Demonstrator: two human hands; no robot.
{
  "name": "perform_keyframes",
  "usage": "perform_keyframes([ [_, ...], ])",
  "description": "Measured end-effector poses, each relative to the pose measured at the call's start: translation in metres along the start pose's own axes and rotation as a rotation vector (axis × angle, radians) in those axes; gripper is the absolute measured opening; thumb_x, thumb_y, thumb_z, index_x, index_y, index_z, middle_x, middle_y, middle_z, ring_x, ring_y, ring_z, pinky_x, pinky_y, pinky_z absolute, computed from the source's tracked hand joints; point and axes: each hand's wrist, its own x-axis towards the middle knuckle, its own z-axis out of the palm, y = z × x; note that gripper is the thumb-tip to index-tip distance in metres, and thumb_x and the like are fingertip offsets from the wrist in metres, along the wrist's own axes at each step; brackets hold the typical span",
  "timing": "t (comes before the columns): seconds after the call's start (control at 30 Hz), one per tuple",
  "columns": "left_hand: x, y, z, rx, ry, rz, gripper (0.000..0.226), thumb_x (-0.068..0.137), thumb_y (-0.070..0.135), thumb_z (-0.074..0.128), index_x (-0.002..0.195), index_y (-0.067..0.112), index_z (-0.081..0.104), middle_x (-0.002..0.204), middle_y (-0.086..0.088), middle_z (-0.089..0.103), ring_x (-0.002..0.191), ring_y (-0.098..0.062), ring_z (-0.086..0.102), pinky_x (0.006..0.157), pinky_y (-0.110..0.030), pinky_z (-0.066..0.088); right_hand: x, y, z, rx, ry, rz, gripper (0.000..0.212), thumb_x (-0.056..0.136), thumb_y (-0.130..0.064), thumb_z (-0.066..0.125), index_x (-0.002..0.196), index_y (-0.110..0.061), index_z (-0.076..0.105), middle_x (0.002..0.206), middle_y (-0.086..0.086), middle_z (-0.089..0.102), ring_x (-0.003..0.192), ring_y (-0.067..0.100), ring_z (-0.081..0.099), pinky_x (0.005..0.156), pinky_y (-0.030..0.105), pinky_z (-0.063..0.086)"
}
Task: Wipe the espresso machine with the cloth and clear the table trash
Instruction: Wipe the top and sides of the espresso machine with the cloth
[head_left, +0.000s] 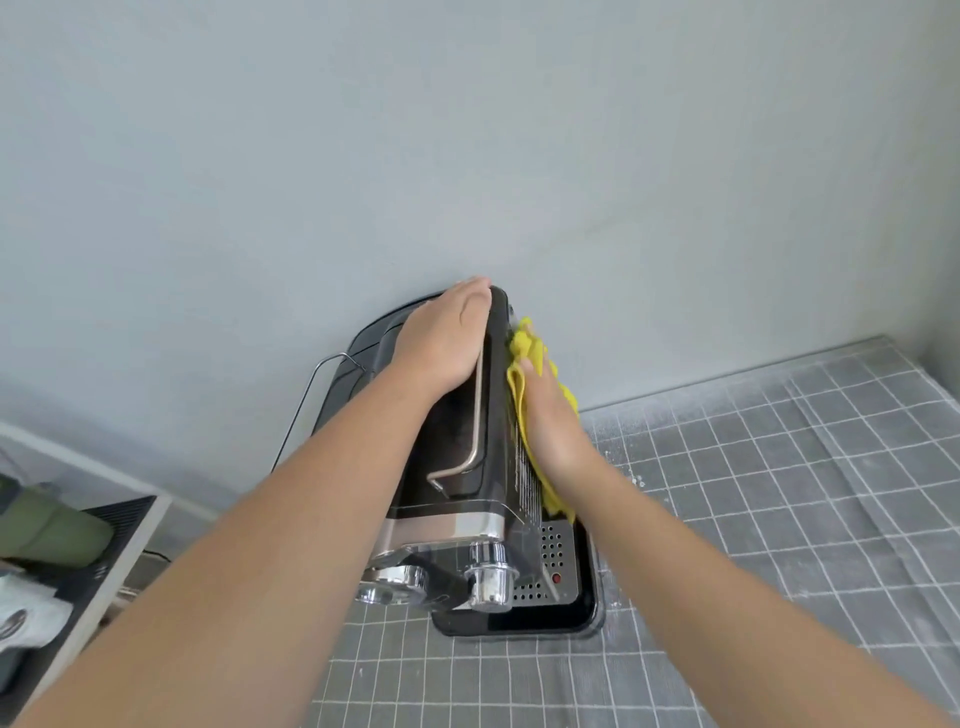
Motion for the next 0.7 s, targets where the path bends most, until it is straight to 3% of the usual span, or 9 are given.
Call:
perform_keyframes([
  [0.1,0.001,-0.001,0.0,0.017,-0.017,-0.006,0.043,0.101,0.021,0.025,0.138,0.014,0.047,0.15,-0.001,0.041,0.141,-0.015,0.033,0.118,-0.032,0.021,0.041,-0.011,-0.002,-0.012,-0.001,0.05,0.054,0.098,-0.04,0.021,0.15,-0.029,0.011,0.159,-0.012,0.009,0.146,0.006,0.006,0.122,0.038,0.002],
  [0.17,0.002,-0.001,0.0,0.026,-0.034,0.0,0.044,0.102,0.02,0.024,0.142,0.014,0.041,0.153,0.0,0.035,0.143,-0.011,0.028,0.12,-0.033,0.017,0.024,-0.009,0.004,0.011,0.002,-0.021,0.057,0.092,-0.048,0.024,0.148,-0.037,0.013,0.157,-0.019,0.01,0.145,0.002,0.008,0.121,0.041,0.008],
  [0.23,0.002,-0.001,-0.001,0.034,-0.039,0.002,0.045,0.102,0.02,0.024,0.143,0.014,0.04,0.154,0.0,0.034,0.144,-0.011,0.026,0.12,-0.031,0.016,-0.026,-0.004,0.012,0.067,-0.006,-0.104,0.049,0.089,-0.055,0.027,0.137,-0.058,0.016,0.155,-0.026,0.01,0.144,-0.004,0.008,0.121,0.042,0.011],
  [0.3,0.002,0.0,-0.002,0.038,-0.044,0.001,0.045,0.102,0.02,0.024,0.144,0.014,0.038,0.155,0.0,0.033,0.144,-0.011,0.025,0.12,-0.029,0.016,-0.073,-0.001,0.015,0.093,-0.027,-0.159,0.042,0.091,-0.054,0.026,0.129,-0.068,0.015,0.154,-0.03,0.009,0.143,-0.008,0.006,0.121,0.041,0.01],
  [0.4,0.001,0.001,-0.005,0.018,-0.068,0.004,0.045,0.103,0.023,0.024,0.144,0.012,0.036,0.156,0.0,0.031,0.145,-0.01,0.024,0.119,-0.026,0.013,-0.084,-0.001,0.013,0.046,0.0,-0.197,0.045,0.095,-0.045,0.025,0.137,-0.055,0.014,0.154,-0.031,0.008,0.141,-0.012,0.004,0.122,0.035,0.007],
  [0.5,-0.008,0.001,-0.012,-0.031,-0.083,0.043,0.045,0.103,0.026,0.029,0.144,0.01,0.036,0.156,-0.001,0.029,0.145,-0.011,0.022,0.116,-0.022,0.011,-0.033,-0.022,0.008,-0.044,0.014,-0.121,0.05,0.101,-0.031,0.028,0.147,-0.034,0.011,0.157,-0.019,0.009,0.142,-0.007,0.002,0.122,0.03,0.002],
  [0.6,-0.021,-0.015,-0.02,0.063,-0.07,0.023,0.048,0.102,0.034,0.026,0.147,0.016,0.03,0.158,0.003,0.023,0.147,-0.01,0.015,0.122,-0.035,0.008,0.035,-0.038,0.005,-0.09,-0.015,-0.037,0.053,0.099,-0.029,0.033,0.149,-0.026,0.016,0.159,-0.007,0.01,0.146,0.006,0.004,0.121,0.033,0.003],
  [0.7,-0.033,-0.034,-0.02,0.237,-0.102,-0.02,0.05,0.102,0.039,0.02,0.15,0.025,0.022,0.16,0.009,0.013,0.149,-0.009,0.003,0.121,-0.046,0.007,0.062,-0.04,0.006,-0.04,-0.025,0.001,0.057,0.094,-0.029,0.036,0.148,-0.021,0.022,0.157,-0.002,0.023,0.145,0.011,0.018,0.121,0.04,0.012],
])
